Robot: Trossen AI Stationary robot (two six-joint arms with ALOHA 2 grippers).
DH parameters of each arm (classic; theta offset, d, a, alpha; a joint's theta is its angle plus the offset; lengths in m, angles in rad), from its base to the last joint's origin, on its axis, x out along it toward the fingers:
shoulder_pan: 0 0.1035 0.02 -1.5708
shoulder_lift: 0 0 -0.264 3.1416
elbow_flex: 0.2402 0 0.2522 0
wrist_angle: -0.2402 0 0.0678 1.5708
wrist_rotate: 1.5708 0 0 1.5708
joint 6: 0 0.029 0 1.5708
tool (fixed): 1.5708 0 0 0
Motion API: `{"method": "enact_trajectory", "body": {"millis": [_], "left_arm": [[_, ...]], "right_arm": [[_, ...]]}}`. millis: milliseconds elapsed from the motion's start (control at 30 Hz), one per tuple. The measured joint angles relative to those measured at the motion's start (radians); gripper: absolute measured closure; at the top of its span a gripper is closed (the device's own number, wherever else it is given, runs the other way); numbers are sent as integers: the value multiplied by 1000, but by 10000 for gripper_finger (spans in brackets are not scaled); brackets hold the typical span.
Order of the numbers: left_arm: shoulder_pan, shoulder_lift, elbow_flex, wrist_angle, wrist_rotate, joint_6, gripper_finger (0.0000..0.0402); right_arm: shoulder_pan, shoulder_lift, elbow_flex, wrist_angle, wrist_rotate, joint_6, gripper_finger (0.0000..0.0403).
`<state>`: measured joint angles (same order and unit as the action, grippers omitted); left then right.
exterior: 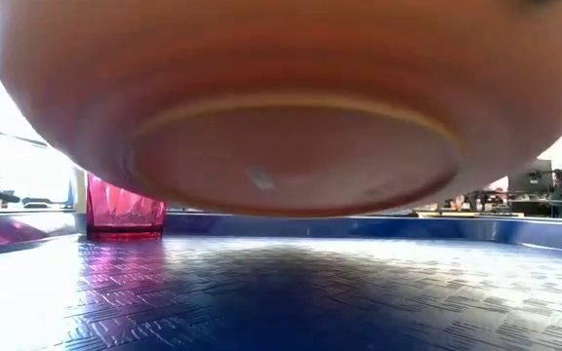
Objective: Pick and place plate/cup/fork/spoon on tray
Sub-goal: Put the orange plate on the blue serving tray to the bottom left of the purple cup
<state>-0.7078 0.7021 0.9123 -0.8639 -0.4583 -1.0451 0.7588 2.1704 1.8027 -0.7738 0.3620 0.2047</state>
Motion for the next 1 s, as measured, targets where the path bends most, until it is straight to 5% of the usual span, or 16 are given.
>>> {"method": "enact_trajectory", "body": {"millis": [367,1000], "left_arm": [[0,0,0,-3,1,0,401],[0,0,0,-3,4,11,401]], "right_arm": [[-12,-1,-50,61,-40,92,403],[-114,23,-50,100,-310,103,402]]}}
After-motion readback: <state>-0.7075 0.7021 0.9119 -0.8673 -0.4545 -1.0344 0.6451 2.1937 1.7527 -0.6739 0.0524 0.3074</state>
